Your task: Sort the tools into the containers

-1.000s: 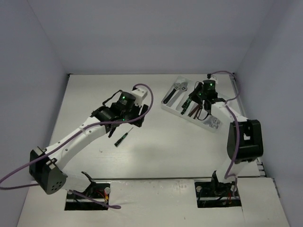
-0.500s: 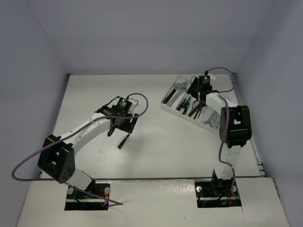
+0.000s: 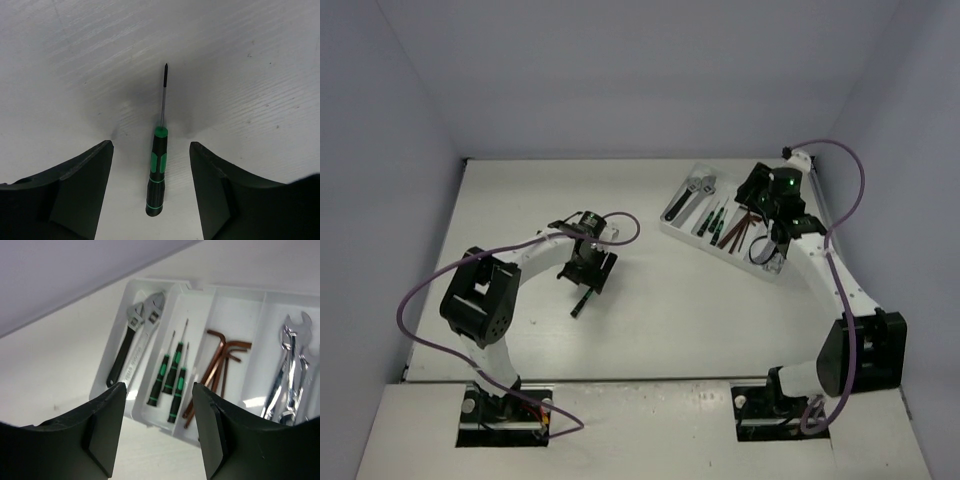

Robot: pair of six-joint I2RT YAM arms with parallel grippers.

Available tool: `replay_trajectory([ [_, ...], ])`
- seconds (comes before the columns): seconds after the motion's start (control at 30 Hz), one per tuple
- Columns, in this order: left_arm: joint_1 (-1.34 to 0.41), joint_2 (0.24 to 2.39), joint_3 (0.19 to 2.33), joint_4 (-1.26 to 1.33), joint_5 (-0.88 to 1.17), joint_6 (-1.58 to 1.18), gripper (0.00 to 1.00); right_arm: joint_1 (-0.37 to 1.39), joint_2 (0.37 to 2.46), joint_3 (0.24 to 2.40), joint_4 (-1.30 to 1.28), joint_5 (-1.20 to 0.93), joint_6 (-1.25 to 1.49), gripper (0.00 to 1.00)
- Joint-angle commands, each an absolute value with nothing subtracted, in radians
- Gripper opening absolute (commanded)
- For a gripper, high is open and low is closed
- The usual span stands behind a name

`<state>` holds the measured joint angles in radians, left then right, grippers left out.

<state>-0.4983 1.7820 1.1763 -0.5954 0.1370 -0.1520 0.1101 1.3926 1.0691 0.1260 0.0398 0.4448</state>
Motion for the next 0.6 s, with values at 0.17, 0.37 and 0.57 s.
replay_trajectory([
  [0.17, -0.504, 1.788, 1.155, -0.589, 0.162, -0.222, 0.28, 0.103, 1.235, 0.902, 0.087, 0.009, 0.477, 0.53],
  [0.37, -0.508, 1.73, 1.226, -0.584, 0.186, -0.234, 0.0, 0.108, 1.183, 0.881, 0.086, -0.087, 0.455, 0.58],
  [0.57, -0.507, 1.609, 1.329, -0.47, 0.322, -0.338, 0.0, 0.172, 1.153, 0.865, 0.102, -0.218, 0.395, 0.63],
])
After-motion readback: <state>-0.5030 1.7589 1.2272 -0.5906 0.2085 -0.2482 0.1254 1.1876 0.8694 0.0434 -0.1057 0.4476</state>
